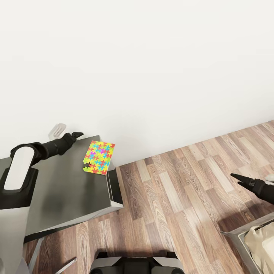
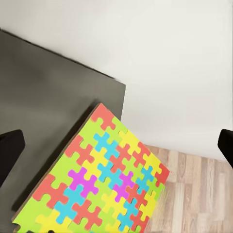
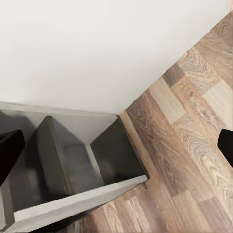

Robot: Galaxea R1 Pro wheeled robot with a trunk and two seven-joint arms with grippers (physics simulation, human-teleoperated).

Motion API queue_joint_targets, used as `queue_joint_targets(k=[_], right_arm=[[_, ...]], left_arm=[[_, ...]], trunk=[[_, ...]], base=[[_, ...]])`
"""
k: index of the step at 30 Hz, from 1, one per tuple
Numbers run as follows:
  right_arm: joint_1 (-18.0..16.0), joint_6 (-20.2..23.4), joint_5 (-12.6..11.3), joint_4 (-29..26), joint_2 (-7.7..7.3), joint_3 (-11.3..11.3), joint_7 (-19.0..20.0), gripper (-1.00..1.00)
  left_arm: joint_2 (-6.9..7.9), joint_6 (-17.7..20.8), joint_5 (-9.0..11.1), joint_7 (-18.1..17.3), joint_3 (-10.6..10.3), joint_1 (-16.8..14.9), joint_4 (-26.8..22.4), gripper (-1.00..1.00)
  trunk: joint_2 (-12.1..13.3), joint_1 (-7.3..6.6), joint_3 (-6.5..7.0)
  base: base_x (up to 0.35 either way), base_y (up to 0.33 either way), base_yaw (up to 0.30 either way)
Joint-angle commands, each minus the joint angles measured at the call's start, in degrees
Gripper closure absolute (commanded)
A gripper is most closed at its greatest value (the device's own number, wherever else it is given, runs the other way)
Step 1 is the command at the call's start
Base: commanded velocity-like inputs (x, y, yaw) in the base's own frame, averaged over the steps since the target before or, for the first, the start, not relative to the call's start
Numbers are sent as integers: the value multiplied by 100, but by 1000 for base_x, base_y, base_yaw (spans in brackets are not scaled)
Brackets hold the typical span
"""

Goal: Put all the toys in the child's room - the three board games (two on the bed and one on the table), the two jigsaw puzzles on the table, and the tennis ball on the table - inside the toy box on the table in the child's room.

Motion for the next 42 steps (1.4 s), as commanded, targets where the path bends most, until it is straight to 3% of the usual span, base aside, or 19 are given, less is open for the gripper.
queue_joint_targets(k=[1, 3, 8, 11, 12, 15, 16, 20, 21, 25, 26, 30, 35, 42], right_arm=[[-152, 27, 22, 195, 51, 50, -81, -100], [-401, 27, 13, 539, 126, 163, -269, -100], [-653, 27, 10, 870, 219, 413, -431, -100], [-889, 27, 13, 1102, 296, 812, -522, -100], [-889, 27, 13, 1102, 296, 812, -522, -100], [-1210, 27, 13, 1487, 348, 1190, -567, -100], [-1210, 27, 13, 1487, 348, 1190, -567, -100], [-1726, 27, 16, 2346, 419, 1457, -572, -100], [-1726, 27, 16, 2346, 419, 1457, -572, -100], [-2188, -60, 22, 3246, 466, 1617, -472, -100], [-2188, -60, 22, 3246, 466, 1617, -472, -100], [-2402, -406, 29, 3779, 456, 1780, -11, -100], [-2487, -574, 40, 4027, 419, 1896, 503, -100], [-2503, -643, 26, 4151, 285, 1943, 803, -100]], left_arm=[[2, 18, 73, 119, 6, 6, -91, -100], [5, 26, 91, 228, 10, 19, -263, -100], [3, 35, 107, 365, 4, 41, -492, -100], [-42, 39, 115, 444, -21, 96, -618, -100], [-42, 39, 115, 444, -21, 96, -618, -100], [-169, 40, 119, 484, -178, 132, -684, -100], [-169, 40, 119, 484, -178, 132, -684, -100], [-484, 40, 119, 516, -492, 132, -725, -100], [-484, 40, 119, 516, -492, 132, -725, -100], [-812, 46, 118, 529, -772, 113, -742, -100], [-812, 46, 118, 529, -772, 113, -742, -100], [-1090, 53, 118, 534, -1014, 58, -749, -100], [-1309, 56, 120, 537, -1193, 10, -751, -100], [-1527, 63, 124, 538, -1302, -57, -751, -100]], trunk=[[-6, 1, -5], [-6, 1, -5], [-6, 1, -5], [-6, 1, -5], [-6, 1, -5], [-6, 1, -5], [-6, 1, -5], [-6, 1, 1], [-6, 1, 3], [-6, 1, 13], [-6, 1, 15], [-6, 1, 26], [-6, 1, 39], [-6, 1, 58]], base=[[0, 0, 0], [0, 0, 0], [0, 0, 0], [0, 0, 0], [0, 0, 0], [0, 0, 9], [0, 0, 24], [0, 0, 110], [0, 0, 158], [0, 0, 205], [0, 0, 226], [0, 0, 247], [0, 0, 264], [0, 0, 274]])
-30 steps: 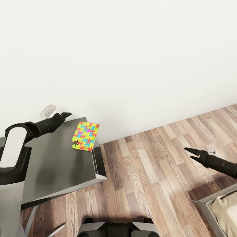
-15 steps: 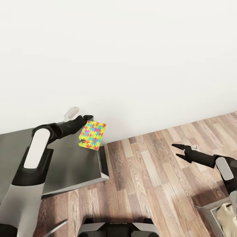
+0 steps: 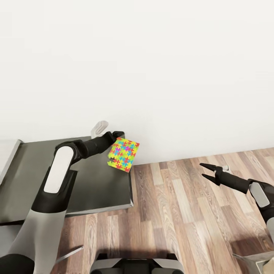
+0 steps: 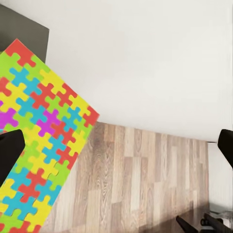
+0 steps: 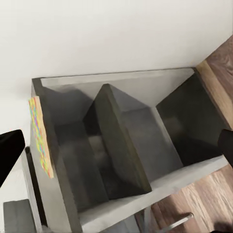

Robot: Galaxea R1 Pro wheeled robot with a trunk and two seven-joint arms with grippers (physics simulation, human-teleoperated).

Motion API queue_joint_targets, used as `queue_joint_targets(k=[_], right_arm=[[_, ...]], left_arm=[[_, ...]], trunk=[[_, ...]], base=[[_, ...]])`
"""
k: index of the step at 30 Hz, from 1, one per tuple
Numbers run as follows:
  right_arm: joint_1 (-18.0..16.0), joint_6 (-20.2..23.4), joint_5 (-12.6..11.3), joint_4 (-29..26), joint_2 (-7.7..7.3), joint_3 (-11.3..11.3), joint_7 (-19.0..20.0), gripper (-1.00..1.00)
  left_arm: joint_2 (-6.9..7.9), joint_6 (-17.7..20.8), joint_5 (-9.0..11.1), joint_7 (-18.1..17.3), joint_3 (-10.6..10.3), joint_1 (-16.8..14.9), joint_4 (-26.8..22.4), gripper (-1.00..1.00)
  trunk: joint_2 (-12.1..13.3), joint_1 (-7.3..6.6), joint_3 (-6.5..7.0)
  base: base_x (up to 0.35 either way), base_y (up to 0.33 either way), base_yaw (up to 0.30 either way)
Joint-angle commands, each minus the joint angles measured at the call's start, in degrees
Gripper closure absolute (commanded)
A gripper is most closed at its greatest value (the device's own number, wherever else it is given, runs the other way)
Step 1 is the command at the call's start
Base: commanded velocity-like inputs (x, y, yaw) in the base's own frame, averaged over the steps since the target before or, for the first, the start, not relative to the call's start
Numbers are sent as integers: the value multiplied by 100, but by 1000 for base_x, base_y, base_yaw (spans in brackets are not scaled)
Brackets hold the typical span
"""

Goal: Put all the toys in the child's room - the three board games (two on the bed and one on the table), the two jigsaw puzzles on the table, and the tennis ball on the table - inside the toy box on the table in the child's room.

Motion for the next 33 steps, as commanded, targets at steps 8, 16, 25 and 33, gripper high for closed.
queue_joint_targets(k=[8, 16, 25, 33], right_arm=[[2, -1, -18, 49, -174, -26, 205, -100], [11, -10, -21, 68, -424, -37, 661, -100], [33, -2, -38, 82, -573, -47, 987, -100], [-19, -13, -28, 411, -627, -43, 1394, -100]], left_arm=[[-152, 74, 65, 56, -51, -67, -2, -100], [-374, 162, 97, 59, -66, -157, 2, -100], [-475, 188, 104, 62, -69, -207, 3, -100], [-557, 195, 199, 60, -77, -218, 4, -100]], trunk=[[-6, 2, 16], [-6, 2, 33], [-6, 2, 40], [-6, 2, 41]], base=[[0, 0, 278], [0, 0, 272], [0, 0, 126], [0, 0, 30]])
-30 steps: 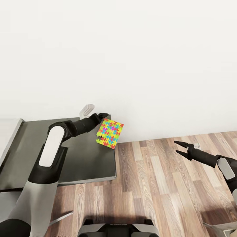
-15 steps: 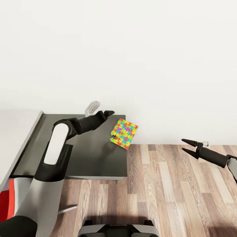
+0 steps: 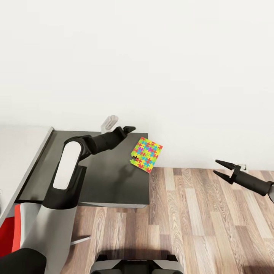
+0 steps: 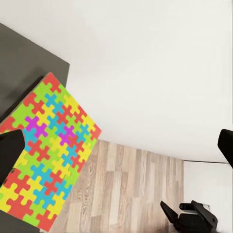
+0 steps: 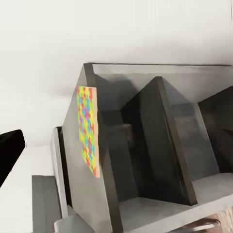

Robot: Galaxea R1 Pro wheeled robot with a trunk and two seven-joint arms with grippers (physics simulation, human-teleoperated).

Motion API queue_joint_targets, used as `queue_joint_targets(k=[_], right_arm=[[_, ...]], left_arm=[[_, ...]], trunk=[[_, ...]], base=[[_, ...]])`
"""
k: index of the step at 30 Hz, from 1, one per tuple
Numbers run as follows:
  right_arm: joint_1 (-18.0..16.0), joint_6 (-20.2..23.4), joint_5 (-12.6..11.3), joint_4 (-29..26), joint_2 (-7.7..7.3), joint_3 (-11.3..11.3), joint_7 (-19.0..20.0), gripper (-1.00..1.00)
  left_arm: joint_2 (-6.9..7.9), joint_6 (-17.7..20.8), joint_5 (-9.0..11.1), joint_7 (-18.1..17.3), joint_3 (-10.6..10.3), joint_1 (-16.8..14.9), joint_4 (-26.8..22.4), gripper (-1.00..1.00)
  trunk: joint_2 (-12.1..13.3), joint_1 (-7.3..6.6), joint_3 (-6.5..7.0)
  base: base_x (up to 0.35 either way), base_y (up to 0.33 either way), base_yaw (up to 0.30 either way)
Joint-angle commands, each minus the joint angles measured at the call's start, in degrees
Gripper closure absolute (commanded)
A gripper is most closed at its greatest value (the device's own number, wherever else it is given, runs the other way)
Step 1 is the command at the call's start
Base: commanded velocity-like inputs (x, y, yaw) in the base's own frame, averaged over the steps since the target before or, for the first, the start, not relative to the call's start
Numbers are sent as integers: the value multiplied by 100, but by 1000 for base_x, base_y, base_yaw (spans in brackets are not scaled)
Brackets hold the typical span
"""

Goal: Put all the toys in the child's room - the three board games (two on the bed and one on the table), the two jigsaw puzzles on the table, and the tennis ball on the table - inside the toy box on the table in the child's room.

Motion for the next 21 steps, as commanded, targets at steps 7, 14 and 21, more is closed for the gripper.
queue_joint_targets(k=[7, 14, 21], right_arm=[[-93, -12, 15, 334, -6, -4, 129, -100], [-136, -28, 9, 447, -52, -9, 177, -100], [-149, -23, -5, 476, -140, -11, 190, -100]], left_arm=[[-116, 2, 209, 81, -9, -6, -6, -100], [-204, -7, 312, 160, -175, -25, -6, -100], [-219, -27, 649, 215, -239, -93, -5, -100]], trunk=[[-6, 2, -5], [-6, 2, -27], [-6, 2, -79]], base=[[0, 0, 9], [0, 0, 3], [0, 0, 0]])
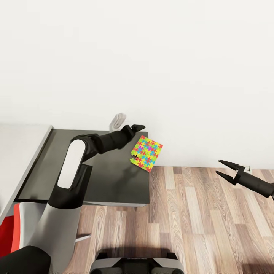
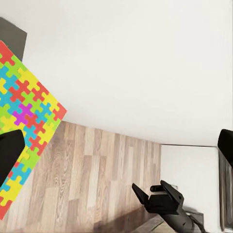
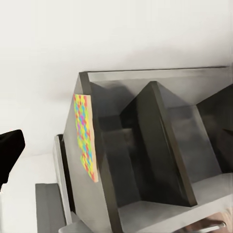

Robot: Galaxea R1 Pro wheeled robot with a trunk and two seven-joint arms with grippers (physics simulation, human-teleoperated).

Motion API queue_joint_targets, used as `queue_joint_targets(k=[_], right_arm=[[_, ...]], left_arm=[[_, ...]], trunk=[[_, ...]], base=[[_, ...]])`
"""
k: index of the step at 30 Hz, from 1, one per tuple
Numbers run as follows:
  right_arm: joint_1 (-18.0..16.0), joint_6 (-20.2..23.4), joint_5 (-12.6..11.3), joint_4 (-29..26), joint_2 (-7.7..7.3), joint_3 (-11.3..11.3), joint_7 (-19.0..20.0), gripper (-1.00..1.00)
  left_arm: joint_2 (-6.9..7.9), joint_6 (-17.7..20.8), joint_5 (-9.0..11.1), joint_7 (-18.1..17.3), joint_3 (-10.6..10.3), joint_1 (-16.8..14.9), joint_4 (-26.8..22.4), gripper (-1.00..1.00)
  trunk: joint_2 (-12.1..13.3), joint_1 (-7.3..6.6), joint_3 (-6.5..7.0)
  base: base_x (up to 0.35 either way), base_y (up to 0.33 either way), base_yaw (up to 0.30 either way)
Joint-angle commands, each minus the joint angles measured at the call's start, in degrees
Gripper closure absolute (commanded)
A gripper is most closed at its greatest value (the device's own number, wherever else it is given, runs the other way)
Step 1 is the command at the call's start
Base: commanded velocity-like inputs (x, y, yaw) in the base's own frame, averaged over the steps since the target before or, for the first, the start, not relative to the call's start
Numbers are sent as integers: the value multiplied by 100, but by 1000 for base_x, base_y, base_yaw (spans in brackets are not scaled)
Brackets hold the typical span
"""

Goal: Put all the toys in the child's room - the three board games (two on the bed and one on the table), the two jigsaw puzzles on the table, and the tennis ball on the table - inside the toy box on the table in the child's room.

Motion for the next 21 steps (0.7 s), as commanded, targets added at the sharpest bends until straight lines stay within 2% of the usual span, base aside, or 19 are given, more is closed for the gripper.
queue_joint_targets(k=[1, 4, 8, 21], right_arm=[[-4, 27, -2, 3, -1, -6, 11, -100], [-5, 31, -7, 13, -35, -6, 15, -100], [-4, 37, -9, 18, -54, -6, 30, -100], [-2, 59, -9, 24, -64, -5, 222, -100]], left_arm=[[-2, 5, 58, 61, 2, -5, -5, -100], [-7, -6, 238, 159, -13, -60, -4, -100], [-10, -17, 333, 274, -21, -101, -4, -100], [-9, -40, 420, 393, -21, -138, -4, -100]], trunk=[[-6, 1, -14], [-6, 1, -40], [-6, 1, -75], [-6, 1, -195]], base=[[0, 0, 0], [0, 0, 0], [0, 0, 0], [0, 0, 0]])
